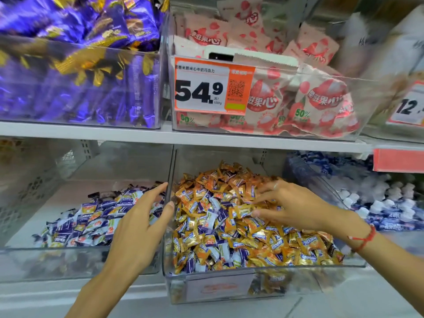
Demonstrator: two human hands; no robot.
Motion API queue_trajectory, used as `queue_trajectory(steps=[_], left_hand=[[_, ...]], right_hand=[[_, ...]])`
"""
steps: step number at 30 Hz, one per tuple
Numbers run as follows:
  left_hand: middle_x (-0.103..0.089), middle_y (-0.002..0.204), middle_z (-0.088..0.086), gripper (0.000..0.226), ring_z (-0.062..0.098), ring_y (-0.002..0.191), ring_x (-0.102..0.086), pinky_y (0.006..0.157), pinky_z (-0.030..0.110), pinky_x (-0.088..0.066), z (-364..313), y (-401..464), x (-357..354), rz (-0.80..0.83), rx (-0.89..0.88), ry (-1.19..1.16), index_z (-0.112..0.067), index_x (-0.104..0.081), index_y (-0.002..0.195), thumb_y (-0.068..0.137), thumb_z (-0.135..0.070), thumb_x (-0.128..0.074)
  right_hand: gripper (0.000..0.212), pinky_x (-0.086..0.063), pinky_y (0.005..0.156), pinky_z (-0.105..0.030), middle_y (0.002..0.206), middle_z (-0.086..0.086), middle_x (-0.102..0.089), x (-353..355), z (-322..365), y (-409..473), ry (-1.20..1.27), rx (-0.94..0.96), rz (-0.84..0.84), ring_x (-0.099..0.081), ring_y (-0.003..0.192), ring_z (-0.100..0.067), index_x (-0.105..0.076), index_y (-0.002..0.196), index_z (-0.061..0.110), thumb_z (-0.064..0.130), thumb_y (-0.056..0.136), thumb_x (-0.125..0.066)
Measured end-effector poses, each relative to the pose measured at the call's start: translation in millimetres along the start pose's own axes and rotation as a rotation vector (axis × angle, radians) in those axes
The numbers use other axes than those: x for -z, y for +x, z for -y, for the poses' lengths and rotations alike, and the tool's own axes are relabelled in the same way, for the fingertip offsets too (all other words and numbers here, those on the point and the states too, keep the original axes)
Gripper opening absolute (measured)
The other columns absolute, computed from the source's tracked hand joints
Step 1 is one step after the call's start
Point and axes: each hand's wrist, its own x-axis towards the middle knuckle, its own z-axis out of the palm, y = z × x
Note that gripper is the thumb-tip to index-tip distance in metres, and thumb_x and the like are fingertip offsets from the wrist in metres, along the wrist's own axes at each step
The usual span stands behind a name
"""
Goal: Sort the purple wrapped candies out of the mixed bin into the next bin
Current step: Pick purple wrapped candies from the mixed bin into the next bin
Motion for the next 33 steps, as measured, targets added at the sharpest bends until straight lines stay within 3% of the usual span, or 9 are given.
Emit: queue_trajectory(steps=[2,6,10,12,15,19,24,28,33], left_hand=[[-0.049,0.140,-0.013,0.046,0.007,0.125,-0.046,0.101,0.036,-0.038,-4.7,-2.0,1.4,-0.016,-0.016,0.001,-0.041,-0.042,0.138,0.093,-0.041,-0.050],[-0.050,0.137,-0.022,0.036,0.002,0.122,-0.047,0.102,0.037,-0.042,-9.1,-2.6,4.0,-0.057,-0.124,0.010,-0.045,-0.051,0.125,0.093,-0.029,-0.056],[-0.052,0.129,-0.028,0.027,0.000,0.119,-0.049,0.102,0.036,-0.041,-11.4,1.8,4.8,-0.072,-0.230,0.114,-0.042,-0.061,0.111,0.092,-0.024,-0.059],[-0.053,0.125,-0.029,0.024,-0.002,0.115,-0.049,0.101,0.034,-0.041,-14.9,5.9,5.5,-0.070,-0.264,0.159,-0.043,-0.062,0.107,0.091,-0.025,-0.060],[-0.053,0.121,-0.032,0.018,-0.006,0.112,-0.047,0.099,0.029,-0.039,-18.1,6.9,2.8,-0.050,-0.305,0.166,-0.042,-0.063,0.105,0.093,-0.030,-0.058],[-0.049,0.113,-0.041,0.022,-0.021,0.108,-0.039,0.095,0.023,-0.035,-11.7,4.1,-3.8,-0.096,-0.321,0.128,-0.051,-0.057,0.100,0.088,-0.050,-0.039],[-0.049,0.117,-0.035,0.030,-0.018,0.109,-0.039,0.095,0.021,-0.035,-9.1,3.7,-5.4,-0.117,-0.312,0.153,-0.045,-0.059,0.112,0.090,-0.048,-0.038],[-0.048,0.120,-0.036,0.023,-0.018,0.106,-0.039,0.088,0.012,-0.031,-10.3,0.8,-2.2,-0.105,-0.349,0.212,-0.042,-0.060,0.114,0.096,-0.037,-0.048],[-0.052,0.125,-0.033,0.039,-0.020,0.115,-0.036,0.110,0.017,-0.023,-18.2,2.0,-8.1,-0.091,-0.419,0.218,-0.041,-0.063,0.119,0.091,-0.054,-0.040]], right_hand=[[0.028,-0.050,0.084,-0.032,0.108,0.020,-0.064,4.7,9.0,0.3,0.078,-0.028,0.013,-0.059,0.100,-0.002,-0.069,0.099,0.037,0.057,0.091,-0.051],[0.037,-0.044,0.093,-0.028,0.128,0.009,-0.059,-3.4,21.6,9.2,0.027,-0.054,0.075,-0.054,0.118,-0.012,-0.056,0.130,0.029,0.032,0.093,-0.060],[0.019,-0.034,0.060,-0.003,0.098,0.011,-0.071,-9.2,21.4,10.8,0.119,-0.080,0.046,-0.058,0.074,0.008,-0.074,0.105,0.022,0.026,0.086,-0.070],[0.015,-0.034,0.057,-0.001,0.092,0.013,-0.071,-8.1,20.4,8.5,0.222,-0.108,0.060,-0.054,0.065,0.012,-0.076,0.101,0.021,0.022,0.088,-0.069],[0.021,-0.042,0.068,-0.012,0.103,0.014,-0.068,-3.4,28.1,8.3,0.222,-0.154,0.006,-0.053,0.071,0.008,-0.074,0.106,0.027,0.018,0.090,-0.063],[0.020,-0.052,0.086,-0.033,0.113,0.013,-0.065,-13.1,64.0,28.4,0.181,-0.157,-0.271,-0.059,0.094,-0.006,-0.068,0.111,0.031,0.034,0.094,-0.058],[0.027,-0.053,0.085,-0.036,0.109,0.000,-0.064,-47.5,84.3,55.6,0.050,-0.148,-0.168,-0.061,0.102,-0.020,-0.067,0.113,0.017,0.032,0.090,-0.067],[0.018,-0.054,0.080,-0.032,0.096,0.005,-0.074,-32.1,66.7,50.6,0.289,-0.209,-0.191,-0.066,0.080,-0.011,-0.074,0.106,0.024,0.029,0.091,-0.066],[0.011,-0.057,0.076,-0.027,0.086,0.012,-0.073,-13.0,57.6,29.0,0.821,-0.208,-0.227,-0.068,0.081,-0.007,-0.077,0.095,0.025,0.024,0.085,-0.072]])
